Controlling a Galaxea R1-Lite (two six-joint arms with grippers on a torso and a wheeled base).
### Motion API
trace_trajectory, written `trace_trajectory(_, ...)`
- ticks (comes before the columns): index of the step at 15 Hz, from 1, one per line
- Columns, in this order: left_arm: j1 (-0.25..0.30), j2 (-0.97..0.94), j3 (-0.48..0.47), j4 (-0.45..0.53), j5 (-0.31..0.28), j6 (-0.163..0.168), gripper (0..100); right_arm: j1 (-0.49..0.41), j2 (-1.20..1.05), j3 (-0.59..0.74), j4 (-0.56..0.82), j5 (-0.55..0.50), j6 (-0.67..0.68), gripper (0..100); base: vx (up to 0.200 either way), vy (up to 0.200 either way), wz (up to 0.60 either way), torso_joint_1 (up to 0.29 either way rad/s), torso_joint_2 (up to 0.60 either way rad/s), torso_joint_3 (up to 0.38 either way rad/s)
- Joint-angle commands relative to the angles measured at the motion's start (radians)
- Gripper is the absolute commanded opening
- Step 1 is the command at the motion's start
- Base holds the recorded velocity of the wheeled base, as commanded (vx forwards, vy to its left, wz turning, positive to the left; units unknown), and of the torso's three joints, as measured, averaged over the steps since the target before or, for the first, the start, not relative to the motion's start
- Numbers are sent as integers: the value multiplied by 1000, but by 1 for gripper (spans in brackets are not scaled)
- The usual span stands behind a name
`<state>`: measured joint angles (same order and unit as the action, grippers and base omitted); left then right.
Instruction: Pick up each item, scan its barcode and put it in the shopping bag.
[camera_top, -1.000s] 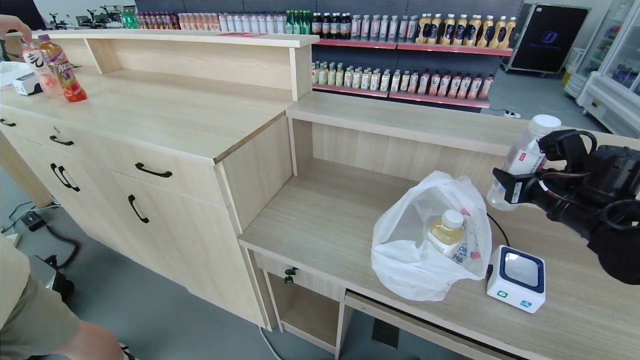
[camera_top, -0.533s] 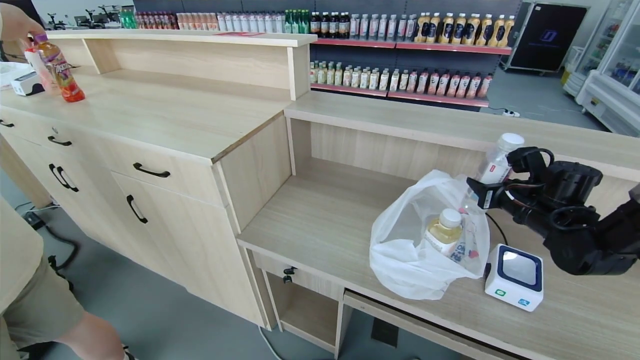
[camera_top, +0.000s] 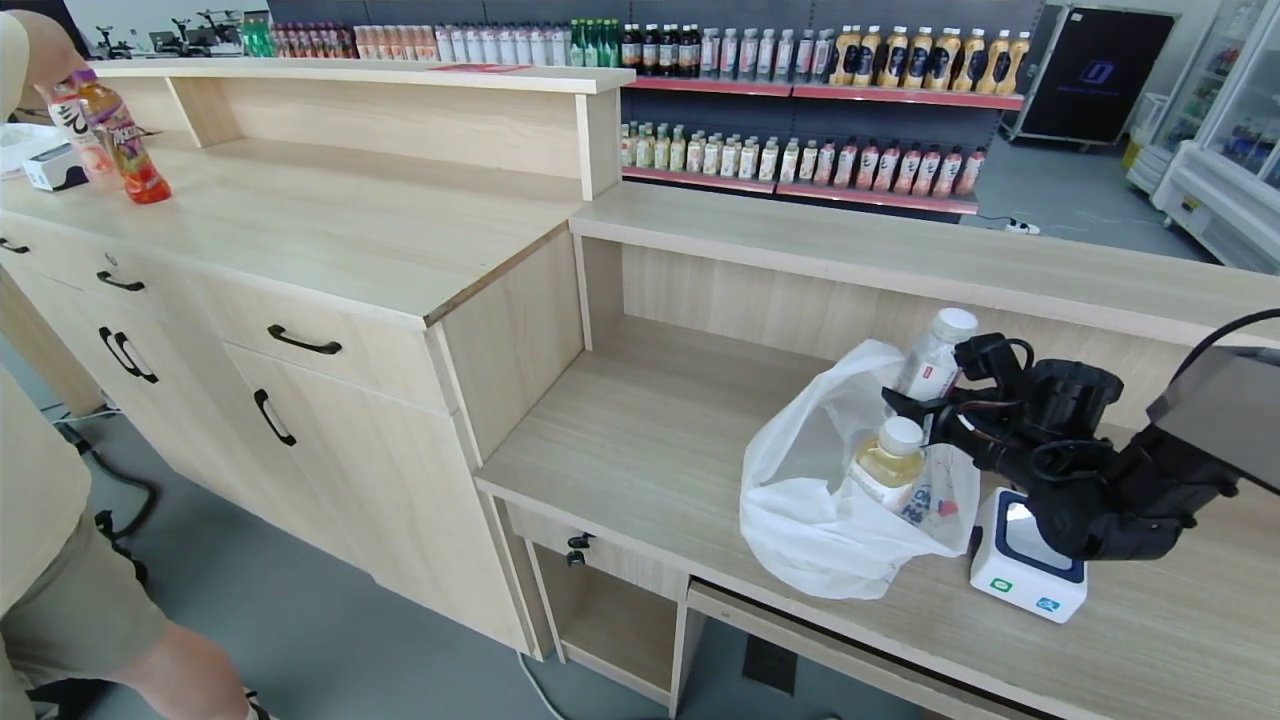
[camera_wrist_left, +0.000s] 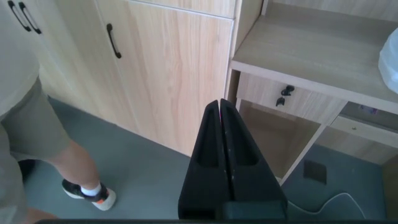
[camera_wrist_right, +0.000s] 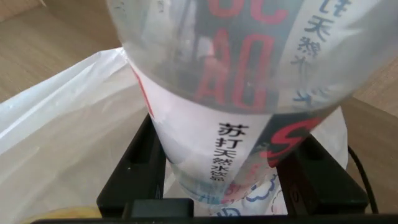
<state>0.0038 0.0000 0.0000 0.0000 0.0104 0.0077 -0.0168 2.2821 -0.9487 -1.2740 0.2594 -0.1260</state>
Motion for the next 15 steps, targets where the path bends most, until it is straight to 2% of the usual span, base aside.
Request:
trace_trajectory(1, 1, 0, 0, 0, 0, 0, 0, 1, 62, -19, -11, 14, -1, 0, 0, 0, 0, 0, 0, 0)
trace_trajectory(7, 1, 0, 0, 0, 0, 0, 0, 17, 146, -81, -21, 63, -23, 0, 0, 0, 0, 0, 0, 0)
trace_trajectory(15, 1, 0, 0, 0, 0, 0, 0, -9, 168, -82, -28, 93, -49, 0, 0, 0, 0, 0, 0, 0)
